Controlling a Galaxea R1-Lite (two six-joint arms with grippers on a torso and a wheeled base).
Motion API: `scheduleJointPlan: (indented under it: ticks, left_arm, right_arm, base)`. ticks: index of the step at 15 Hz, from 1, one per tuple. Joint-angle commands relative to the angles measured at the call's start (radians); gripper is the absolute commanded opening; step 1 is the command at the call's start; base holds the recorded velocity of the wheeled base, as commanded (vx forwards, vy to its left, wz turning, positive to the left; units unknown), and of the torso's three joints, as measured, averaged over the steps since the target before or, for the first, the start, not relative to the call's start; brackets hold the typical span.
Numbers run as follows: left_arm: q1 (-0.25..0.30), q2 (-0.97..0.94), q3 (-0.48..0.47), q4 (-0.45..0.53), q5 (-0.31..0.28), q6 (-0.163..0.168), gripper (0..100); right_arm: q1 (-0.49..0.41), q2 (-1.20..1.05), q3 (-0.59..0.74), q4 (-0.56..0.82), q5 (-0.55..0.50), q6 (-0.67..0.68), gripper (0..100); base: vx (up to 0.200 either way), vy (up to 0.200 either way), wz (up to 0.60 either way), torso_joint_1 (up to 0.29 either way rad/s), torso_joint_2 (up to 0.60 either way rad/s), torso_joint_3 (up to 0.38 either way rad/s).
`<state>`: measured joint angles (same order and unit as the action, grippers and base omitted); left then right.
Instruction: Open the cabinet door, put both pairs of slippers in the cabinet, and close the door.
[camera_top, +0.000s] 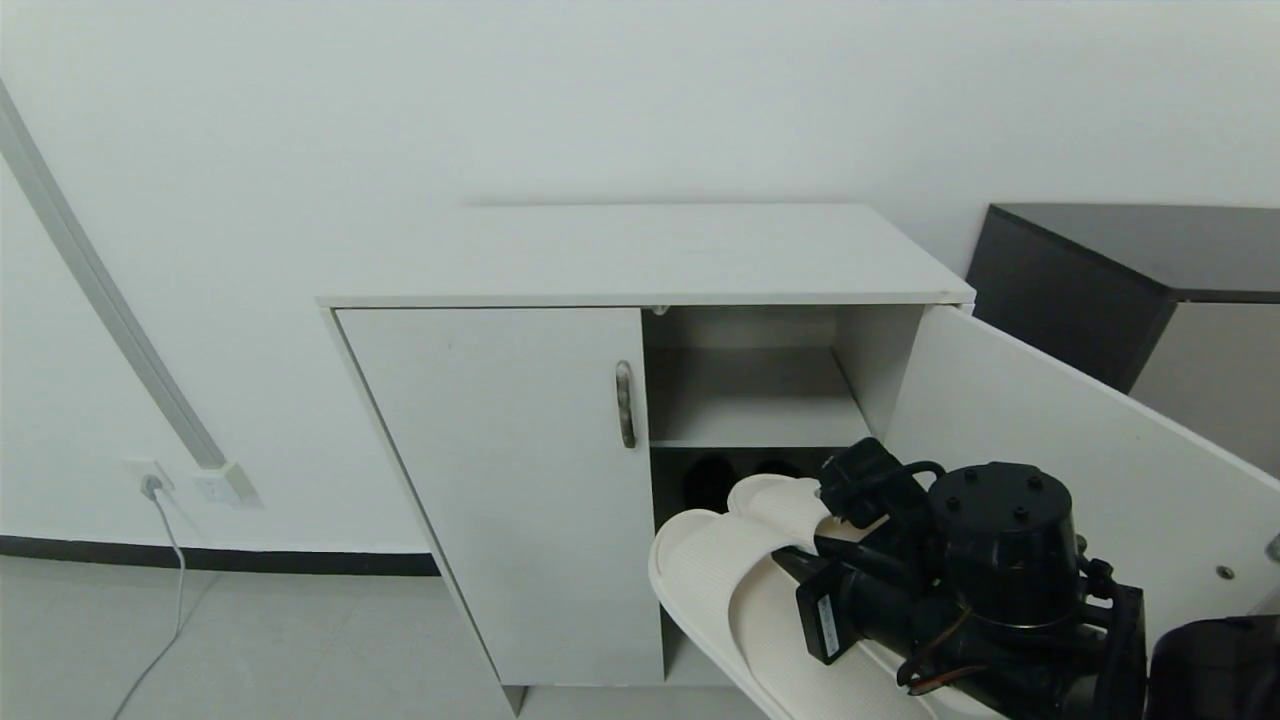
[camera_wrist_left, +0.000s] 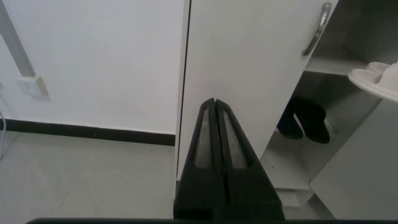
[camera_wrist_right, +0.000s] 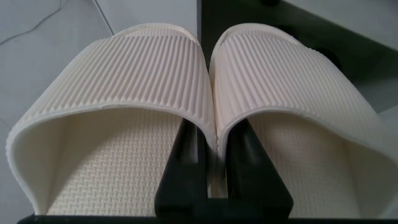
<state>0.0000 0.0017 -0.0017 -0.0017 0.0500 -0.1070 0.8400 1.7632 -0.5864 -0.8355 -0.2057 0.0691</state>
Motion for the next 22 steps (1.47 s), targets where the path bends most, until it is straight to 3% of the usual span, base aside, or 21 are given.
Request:
scheduleJointPlan:
  ticks: [1, 12, 17, 18, 20, 22]
  left_arm:
    - [0.0, 0.0, 0.0, -0.001, 0.001, 0.0, 0]
    - [0.0, 0.0, 0.0, -0.001, 0.001, 0.0, 0]
    - [0.0, 0.0, 0.0, -0.001, 0.001, 0.0, 0]
    - [0.0, 0.0, 0.0, 0.0, 0.001, 0.0, 0]
    - [0.0, 0.0, 0.0, -0.001, -0.001, 0.0, 0]
    - [0.0, 0.0, 0.0, 0.0, -0.001, 0.001, 0]
  right_arm:
    - [0.001, 0.002, 0.0, 0.0, 0.0, 0.0, 0]
    - [0.011, 0.009, 0.002, 0.0, 0.0, 0.0, 0]
    - [0.011, 0.015, 0.008, -0.022, -0.001, -0.003, 0]
    - [0.011, 0.042, -0.001, -0.043, -0.023, -0.006, 0]
    - [0.024, 0.113, -0.075, -0.096, -0.188, -0.011, 0]
    - [0.053, 0.133, -0.208, 0.032, -0.287, 0.024, 0]
  base:
    - [0.0, 0.0, 0.0, -0.149, 0.46, 0.33]
    - [0.0, 0.0, 0.0, -0.07, 0.44, 0.359]
    - [0.0, 0.0, 0.0, 0.001, 0.06, 0.058]
    - [0.0, 0.0, 0.0, 0.0, 0.0, 0.0]
    - [0.0, 0.0, 0.0, 0.0, 0.0, 0.0]
    - [0.0, 0.0, 0.0, 0.0, 0.0, 0.0]
